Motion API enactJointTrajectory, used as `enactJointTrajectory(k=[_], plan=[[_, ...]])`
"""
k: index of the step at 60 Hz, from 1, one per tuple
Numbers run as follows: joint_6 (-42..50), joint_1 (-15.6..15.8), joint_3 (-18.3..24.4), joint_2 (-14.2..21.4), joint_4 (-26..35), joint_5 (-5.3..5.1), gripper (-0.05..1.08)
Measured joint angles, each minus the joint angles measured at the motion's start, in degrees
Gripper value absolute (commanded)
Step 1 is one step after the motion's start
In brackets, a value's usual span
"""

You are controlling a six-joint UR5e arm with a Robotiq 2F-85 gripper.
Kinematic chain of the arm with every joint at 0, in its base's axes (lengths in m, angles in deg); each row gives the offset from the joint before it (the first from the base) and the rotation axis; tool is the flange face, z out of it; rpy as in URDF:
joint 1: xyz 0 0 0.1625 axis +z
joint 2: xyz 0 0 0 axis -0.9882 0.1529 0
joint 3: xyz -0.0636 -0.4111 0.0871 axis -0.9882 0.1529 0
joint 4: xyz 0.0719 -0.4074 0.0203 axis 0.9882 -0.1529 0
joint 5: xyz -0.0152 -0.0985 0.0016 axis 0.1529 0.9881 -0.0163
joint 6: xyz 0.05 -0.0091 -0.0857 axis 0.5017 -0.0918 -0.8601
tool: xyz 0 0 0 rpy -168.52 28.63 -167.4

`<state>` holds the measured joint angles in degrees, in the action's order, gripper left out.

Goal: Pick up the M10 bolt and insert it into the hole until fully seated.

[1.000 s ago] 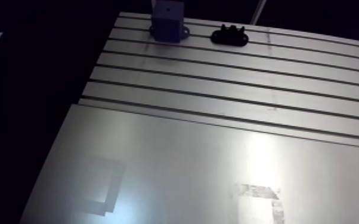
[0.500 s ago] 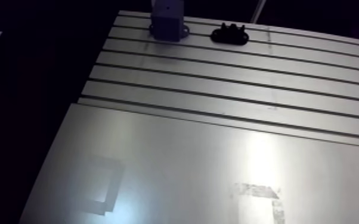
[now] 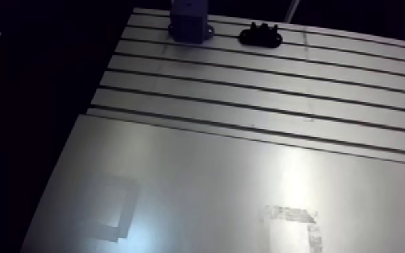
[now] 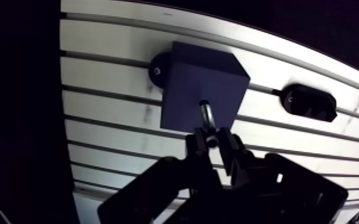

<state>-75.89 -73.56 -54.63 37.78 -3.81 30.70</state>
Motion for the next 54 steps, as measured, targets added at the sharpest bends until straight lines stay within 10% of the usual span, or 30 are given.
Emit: enactJointTrajectory(k=[54], plan=[[0.0,0.1,-0.4,-0.5,0.0,0.08,1.06]])
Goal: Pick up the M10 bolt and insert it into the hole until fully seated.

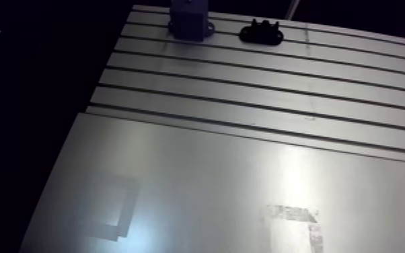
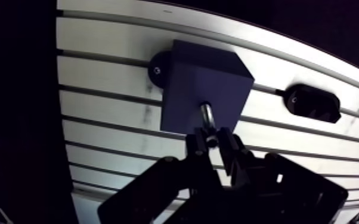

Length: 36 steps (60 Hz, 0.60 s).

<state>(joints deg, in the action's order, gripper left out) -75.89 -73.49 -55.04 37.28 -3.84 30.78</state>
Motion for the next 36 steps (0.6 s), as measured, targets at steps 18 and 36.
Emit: enactJointTrajectory(k=[18,36], plan=[[0.0,-0.1,-0.4,0.0,-0.1,0.16,1.06],[0.0,-0.1,-0.5,0.0,-0.2,0.26,1.06]])
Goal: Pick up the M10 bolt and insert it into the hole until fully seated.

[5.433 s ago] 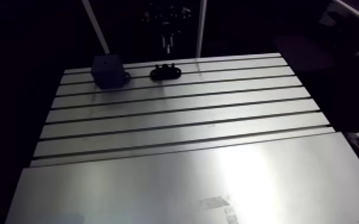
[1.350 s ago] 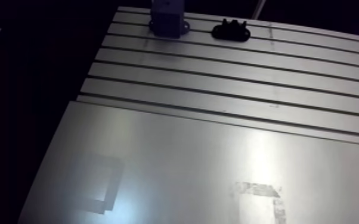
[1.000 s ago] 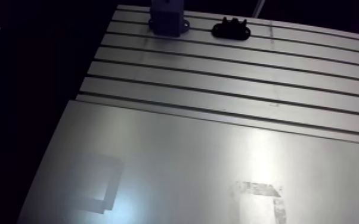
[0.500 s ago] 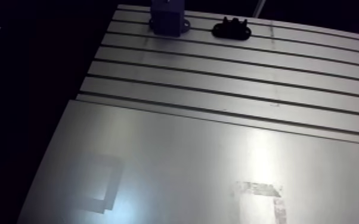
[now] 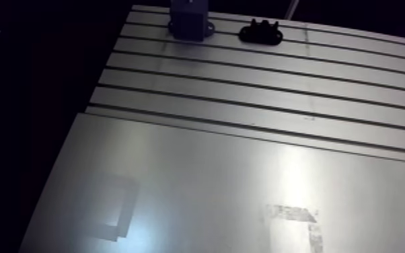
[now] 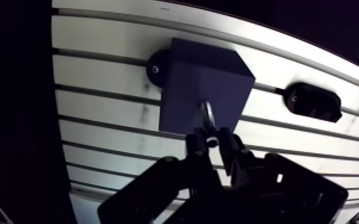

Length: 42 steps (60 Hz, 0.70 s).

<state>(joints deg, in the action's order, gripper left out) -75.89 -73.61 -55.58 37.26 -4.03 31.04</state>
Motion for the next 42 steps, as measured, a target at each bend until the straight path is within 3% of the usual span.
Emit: enactJointTrajectory(k=[16,19,21,22,23,24,25,26,30,42], plan=[[0.0,0.0,-0.2,-0.2,-0.2,0.0,1.05],[0.1,0.0,-0.3,-0.3,-0.3,0.01,1.0],[0.1,0.0,-0.3,-0.3,-0.3,0.01,0.94],[0.1,0.0,-0.3,-0.3,-0.3,0.01,0.84],[0.1,0.0,-0.3,-0.4,-0.4,0.01,0.84],[0.1,0.0,-0.2,-0.4,-0.4,0.01,0.58],[0.1,0.0,-0.2,-0.4,-0.4,0.01,0.58],[0.1,0.0,-0.2,-0.4,-0.4,0.02,0.13],[0.1,0.0,-0.2,-0.5,-0.4,0.04,0.01],[0.0,0.1,-0.2,-0.7,-0.5,0.22,0.0]])
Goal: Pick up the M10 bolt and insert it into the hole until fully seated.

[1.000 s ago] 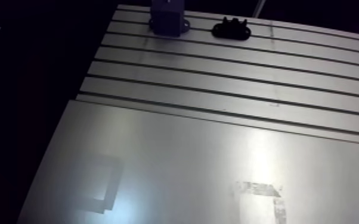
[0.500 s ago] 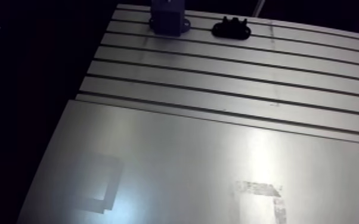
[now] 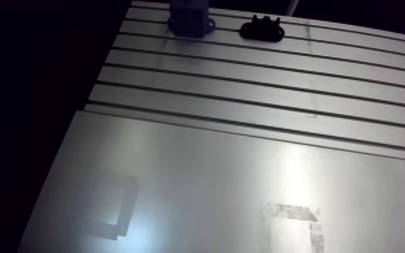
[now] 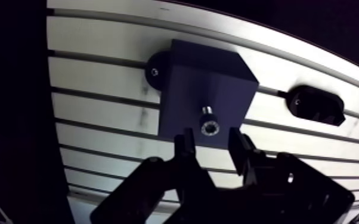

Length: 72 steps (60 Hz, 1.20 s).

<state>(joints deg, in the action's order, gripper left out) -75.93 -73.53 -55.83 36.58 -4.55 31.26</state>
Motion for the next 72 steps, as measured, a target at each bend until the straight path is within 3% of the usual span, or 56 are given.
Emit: enactJointTrajectory(k=[41,72], plan=[[-0.3,0.0,-0.2,0.7,-0.1,0.02,0.0],[0.0,0.1,-5.8,11.1,-0.7,-0.09,0.0]])
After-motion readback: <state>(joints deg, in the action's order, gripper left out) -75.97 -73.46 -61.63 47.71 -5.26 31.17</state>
